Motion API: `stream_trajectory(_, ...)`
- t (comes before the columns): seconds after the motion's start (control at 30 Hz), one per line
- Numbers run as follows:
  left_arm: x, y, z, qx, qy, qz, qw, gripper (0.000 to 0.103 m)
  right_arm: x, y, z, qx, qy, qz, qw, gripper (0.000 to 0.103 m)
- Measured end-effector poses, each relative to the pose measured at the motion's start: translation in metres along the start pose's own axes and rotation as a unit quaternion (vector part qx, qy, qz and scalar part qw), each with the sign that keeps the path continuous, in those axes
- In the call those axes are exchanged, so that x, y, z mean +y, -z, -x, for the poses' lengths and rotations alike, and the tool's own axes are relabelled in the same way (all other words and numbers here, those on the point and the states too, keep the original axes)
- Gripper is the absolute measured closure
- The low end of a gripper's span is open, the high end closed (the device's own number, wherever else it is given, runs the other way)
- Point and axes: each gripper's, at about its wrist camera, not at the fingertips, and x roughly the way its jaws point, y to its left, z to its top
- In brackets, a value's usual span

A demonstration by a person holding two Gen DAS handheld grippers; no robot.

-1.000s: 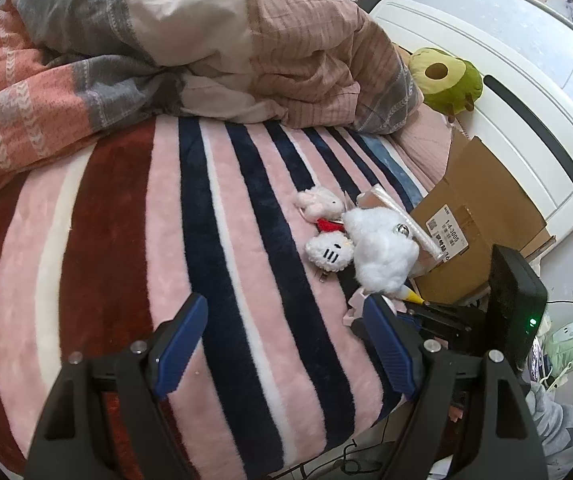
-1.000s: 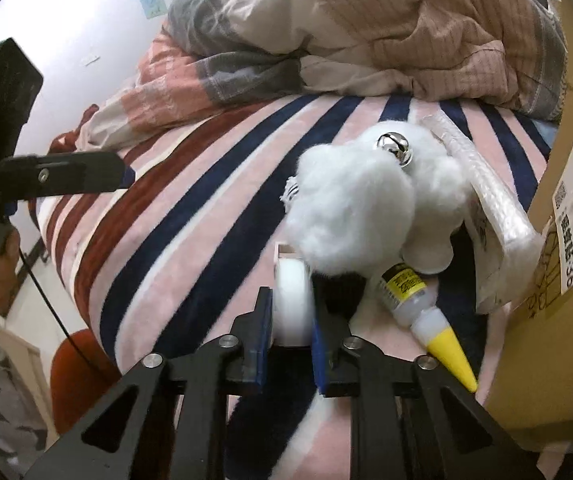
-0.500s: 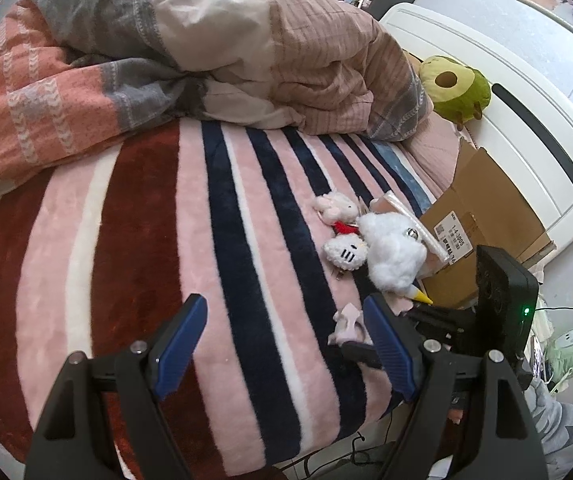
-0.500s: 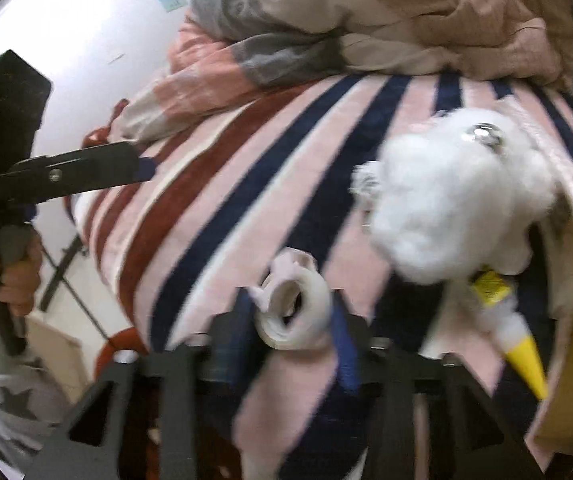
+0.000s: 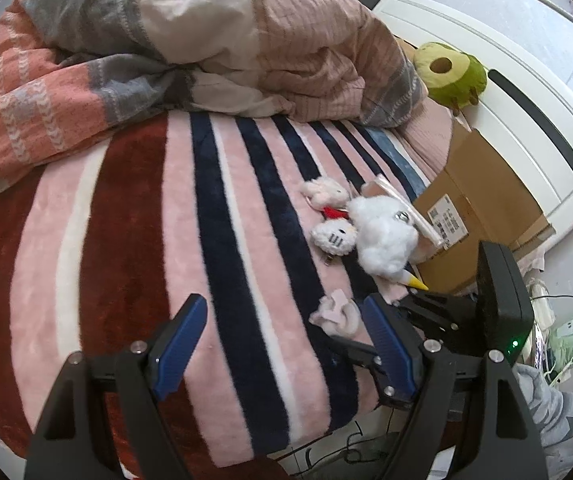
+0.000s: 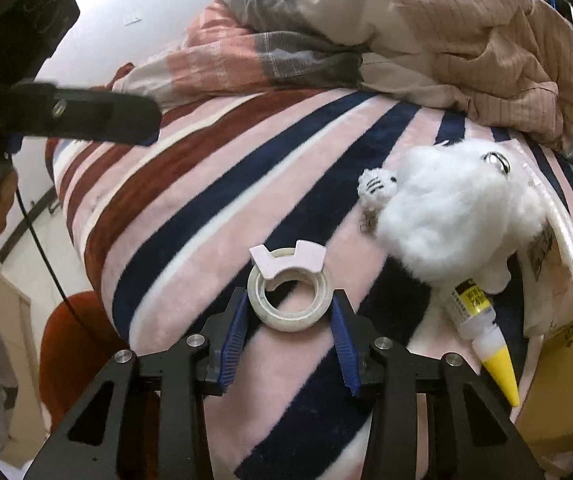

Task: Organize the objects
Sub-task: 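Lift the tape roll, carry it over the box and release it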

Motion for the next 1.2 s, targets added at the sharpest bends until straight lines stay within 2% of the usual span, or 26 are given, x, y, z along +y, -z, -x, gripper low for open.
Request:
stream_trajectory(0.13, -0.01, 0.002, -0.001, 0.008, 0.0, -0.01, 0.9999, 0.025, 0.008, -0.008, 0.012, -0.017, -0.024, 0.021, 0.999, 0.067)
stream_trajectory(0.3, -0.033, -0.003, 0.002, 0.016, 0.031, -0.035, 0.9988, 0.025, 0.017, -0.03, 0.037, -0.042, -0.053, 0.038, 0.997, 0.067)
stream_trajectory(0.43, -0.055, -0.015, 0.009, 0.012, 0.046, -0.055, 0.9974, 0.026, 0.022, -0.046, 0.064, -0.062, -0.048, 0.065, 0.995, 0.067)
stream_trajectory(0.57, -0.078, -0.029, 0.016, 0.011, 0.06, -0.077, 0.9951, 0.049, 0.022, -0.059, 0.09, -0.078, -0.045, 0.082, 0.993, 0.067)
stream_trajectory(0.7, -0.106, -0.048, 0.021, 0.006, 0.042, -0.11, 0.993, 0.062, 0.017, -0.064, 0.116, -0.092, -0.018, 0.095, 0.991, 0.067)
stream_trajectory(1.0, -0.192, -0.087, 0.022, 0.003, 0.044, -0.189, 0.9809, 0.062, -0.024, -0.065, 0.182, -0.128, 0.05, 0.077, 0.988, 0.067)
stream_trajectory(1.2, -0.25, -0.112, -0.009, 0.033, 0.067, -0.218, 0.973, 0.062, -0.071, -0.052, 0.218, -0.129, 0.088, 0.039, 0.987, 0.067)
